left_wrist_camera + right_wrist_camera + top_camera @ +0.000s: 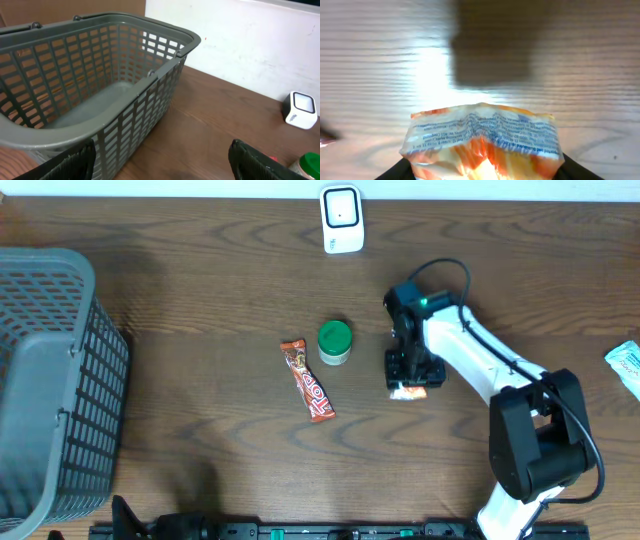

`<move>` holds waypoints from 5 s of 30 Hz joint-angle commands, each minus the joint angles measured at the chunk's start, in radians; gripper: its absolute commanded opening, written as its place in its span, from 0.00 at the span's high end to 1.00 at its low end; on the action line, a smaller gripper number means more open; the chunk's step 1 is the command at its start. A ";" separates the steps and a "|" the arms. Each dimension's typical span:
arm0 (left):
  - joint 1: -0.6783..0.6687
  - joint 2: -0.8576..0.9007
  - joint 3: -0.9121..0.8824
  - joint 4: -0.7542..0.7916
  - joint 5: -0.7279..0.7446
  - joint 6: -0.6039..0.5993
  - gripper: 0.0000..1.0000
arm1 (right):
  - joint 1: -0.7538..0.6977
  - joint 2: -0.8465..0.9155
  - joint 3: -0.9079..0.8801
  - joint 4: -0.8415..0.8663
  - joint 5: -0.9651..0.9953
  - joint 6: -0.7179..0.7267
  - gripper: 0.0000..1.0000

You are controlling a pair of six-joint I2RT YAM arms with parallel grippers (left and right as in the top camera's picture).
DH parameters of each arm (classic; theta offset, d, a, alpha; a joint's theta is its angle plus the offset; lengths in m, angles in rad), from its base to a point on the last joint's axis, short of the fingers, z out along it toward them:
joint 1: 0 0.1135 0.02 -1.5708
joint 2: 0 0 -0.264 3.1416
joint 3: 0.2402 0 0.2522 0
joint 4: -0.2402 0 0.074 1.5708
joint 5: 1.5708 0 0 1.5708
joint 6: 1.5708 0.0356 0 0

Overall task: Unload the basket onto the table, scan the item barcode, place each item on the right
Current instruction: 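Lift the orange Kleenex pack off the table with the right gripper, then carry the Kleenex pack to the white scanner and hold it in front, then move the Kleenex pack to the right table edge and release it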

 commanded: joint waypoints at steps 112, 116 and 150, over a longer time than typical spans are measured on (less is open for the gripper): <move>-0.004 -0.001 -0.001 0.005 0.013 -0.001 0.15 | -0.146 0.273 0.694 0.492 0.456 -0.074 0.64; -0.004 -0.001 -0.001 0.005 0.013 -0.001 0.15 | -0.285 0.254 0.693 0.278 0.608 -0.026 0.64; -0.004 -0.001 -0.001 0.004 0.013 -0.002 0.15 | -0.542 0.123 0.820 -0.189 -0.261 0.093 0.01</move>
